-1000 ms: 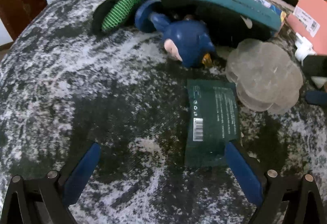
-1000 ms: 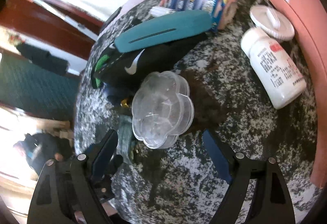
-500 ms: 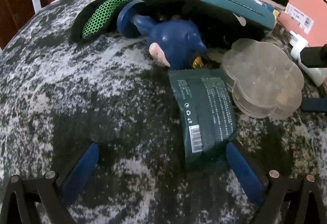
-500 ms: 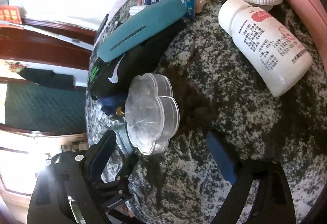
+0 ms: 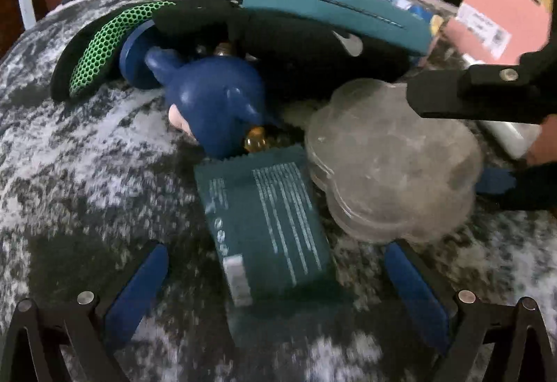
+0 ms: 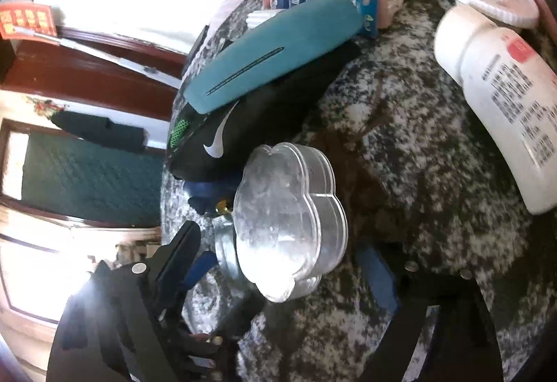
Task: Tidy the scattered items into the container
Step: 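Grasp the dark green packet with the left gripper while the right grasps the clear container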
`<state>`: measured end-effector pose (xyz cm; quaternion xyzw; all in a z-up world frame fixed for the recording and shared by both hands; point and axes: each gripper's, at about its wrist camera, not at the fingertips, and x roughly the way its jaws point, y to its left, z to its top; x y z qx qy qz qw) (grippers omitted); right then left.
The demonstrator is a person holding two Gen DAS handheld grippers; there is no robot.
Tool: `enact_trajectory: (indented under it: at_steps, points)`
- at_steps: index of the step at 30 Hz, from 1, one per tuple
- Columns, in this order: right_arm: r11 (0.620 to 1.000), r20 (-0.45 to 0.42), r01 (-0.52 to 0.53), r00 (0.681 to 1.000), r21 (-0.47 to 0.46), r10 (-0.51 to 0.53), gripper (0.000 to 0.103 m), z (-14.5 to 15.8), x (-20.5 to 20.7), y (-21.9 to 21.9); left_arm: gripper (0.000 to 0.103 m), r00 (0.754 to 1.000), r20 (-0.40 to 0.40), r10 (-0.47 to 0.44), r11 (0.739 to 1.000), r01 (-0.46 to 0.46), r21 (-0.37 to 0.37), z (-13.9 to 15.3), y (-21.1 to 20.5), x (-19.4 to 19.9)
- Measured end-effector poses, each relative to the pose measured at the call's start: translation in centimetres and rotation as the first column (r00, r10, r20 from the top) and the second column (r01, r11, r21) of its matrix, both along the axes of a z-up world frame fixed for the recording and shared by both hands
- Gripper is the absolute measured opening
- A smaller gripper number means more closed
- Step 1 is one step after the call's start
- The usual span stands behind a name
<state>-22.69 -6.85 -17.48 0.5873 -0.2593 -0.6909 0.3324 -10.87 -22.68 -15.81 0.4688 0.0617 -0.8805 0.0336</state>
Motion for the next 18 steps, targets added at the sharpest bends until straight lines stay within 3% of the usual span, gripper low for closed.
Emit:
enact_trajectory:
  at_steps: [4, 7, 9, 10, 11, 13, 18]
  points:
    - [1.0, -0.037, -0.016, 0.999, 0.012, 0.016, 0.087, -0.1, -0.1, -0.6, 0.102, 1.0, -0.008, -0.018, 1.0, 0.018, -0.001, -0.1, 0.5, -1.0]
    - [0.997, -0.062, -0.024, 0.998, 0.077, 0.029, 0.054, -0.3, -0.1, -0.7, 0.097, 0.999, -0.015, -0.048, 0.998, 0.048, -0.028, -0.1, 0.9, -1.3]
    - [0.999, -0.033, -0.008, 0.999, 0.048, 0.009, 0.041, -0.8, -0.4, -0.1, 0.086, 0.997, -0.023, -0.077, 0.997, 0.076, -0.026, 0.3, 1.2, -1.1]
    - [1.0, -0.017, -0.001, 1.0, 0.028, 0.002, 0.04, -0.9, -0.5, 0.3, 0.073, 0.996, -0.027, -0.091, 0.996, 0.09, -0.025, 0.6, 1.4, -1.0]
    - [1.0, -0.011, 0.003, 1.0, 0.013, -0.003, 0.037, -0.9, -0.6, 0.5, 0.047, 0.994, -0.03, -0.104, 0.994, 0.103, -0.026, 0.8, 1.6, -0.8]
    - [1.0, -0.013, 0.008, 1.0, -0.006, -0.008, 0.034, -0.5, -0.5, 0.8, 0.007, 0.993, -0.039, -0.108, 0.993, 0.106, -0.054, 1.3, 2.3, -0.6]
    - [1.0, -0.039, -0.002, 0.999, -0.005, 0.002, 0.029, 0.5, 0.0, 1.1, 0.007, 0.994, -0.041, -0.099, 0.994, 0.098, -0.046, 1.5, 2.4, 0.0]
